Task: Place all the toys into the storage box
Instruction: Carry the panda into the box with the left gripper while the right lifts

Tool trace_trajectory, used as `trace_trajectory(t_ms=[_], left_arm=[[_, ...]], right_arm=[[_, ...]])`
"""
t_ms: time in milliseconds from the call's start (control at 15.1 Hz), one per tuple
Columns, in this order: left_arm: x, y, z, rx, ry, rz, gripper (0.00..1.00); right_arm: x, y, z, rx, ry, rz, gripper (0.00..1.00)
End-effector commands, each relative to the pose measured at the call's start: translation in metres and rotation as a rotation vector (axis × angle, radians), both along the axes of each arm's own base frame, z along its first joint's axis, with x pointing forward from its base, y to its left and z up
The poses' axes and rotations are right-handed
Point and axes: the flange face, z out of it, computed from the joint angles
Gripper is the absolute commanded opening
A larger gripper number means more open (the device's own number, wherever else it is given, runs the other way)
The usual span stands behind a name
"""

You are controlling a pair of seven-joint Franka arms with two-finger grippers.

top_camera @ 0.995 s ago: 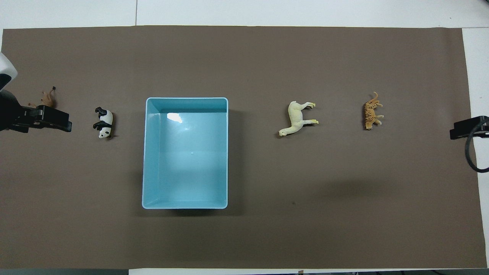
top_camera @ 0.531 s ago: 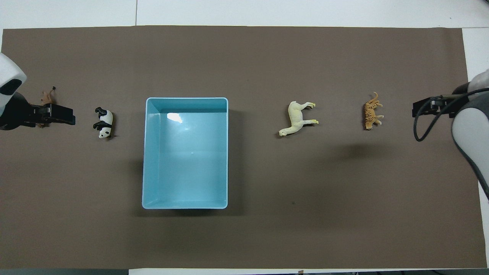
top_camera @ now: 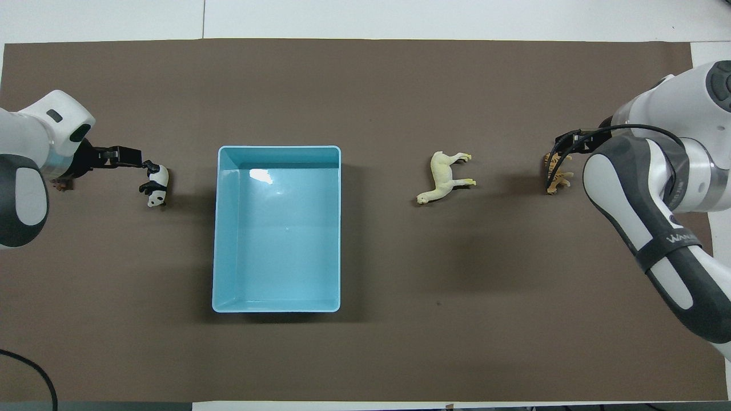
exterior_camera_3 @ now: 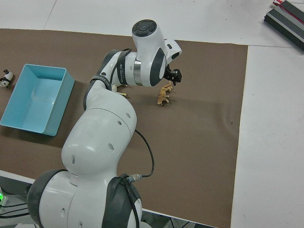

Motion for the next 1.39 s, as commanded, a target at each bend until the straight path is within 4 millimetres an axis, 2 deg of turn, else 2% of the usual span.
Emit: trace_trajectory(t_ms=[0, 66, 133, 265, 531, 597, 663, 730, 862, 1061, 1194, 1260, 1327], left_arm=[[0.004, -0.001, -0.037, 0.016, -0.043, -0.029, 1.0], [0.006, -0.005, -0.051, 0.015, -0.031, -0.037, 1.0], [0.009, -0.005, -0.07, 0.014, -0.013, -0.039, 1.0], [0.011, 0.001, -0.091, 0.022, -0.008, -0.04, 1.0], [0.007, -0.003, -0.098, 0.022, 0.015, -0.046, 1.0], [0.005, -0.005, -0.1, 0.021, 0.023, -0.049, 0.85], [0.004, -0.007, -0.102, 0.021, 0.026, -0.051, 0.65], [-0.001, -0.008, -0.106, 0.021, 0.038, -0.053, 0.54], [-0.009, -0.007, -0.113, 0.021, 0.056, -0.052, 0.4], [-0.005, -0.009, -0.107, 0.019, 0.065, -0.046, 0.0], [0.009, -0.01, -0.086, 0.021, 0.076, -0.043, 0.0], [0.02, -0.011, -0.064, 0.022, 0.078, -0.035, 0.0], [0.031, -0.009, -0.037, 0.022, 0.087, -0.019, 0.0]], right_arm=[[0.011, 0.001, -0.031, 0.01, -0.013, -0.045, 1.0], [0.012, 0.002, -0.043, 0.011, -0.013, -0.055, 1.0], [0.012, 0.005, -0.046, 0.011, -0.009, -0.055, 1.0], [0.011, 0.012, -0.049, 0.011, -0.003, -0.049, 1.0], [0.001, 0.013, -0.062, 0.009, 0.02, -0.022, 1.0], [0.001, 0.012, -0.065, 0.009, 0.014, -0.011, 1.0], [0.001, 0.012, -0.069, 0.009, 0.008, -0.008, 1.0], [0.0, 0.012, -0.072, 0.009, 0.009, -0.008, 1.0], [-0.002, 0.013, -0.076, 0.009, 0.019, -0.005, 1.0], [-0.007, 0.012, -0.082, 0.009, 0.031, -0.004, 1.0], [-0.01, 0.011, -0.084, 0.009, 0.036, -0.001, 0.88], [-0.011, 0.011, -0.085, 0.009, 0.034, 0.001, 0.82], [-0.012, 0.011, -0.087, 0.009, 0.028, 0.001, 0.62]])
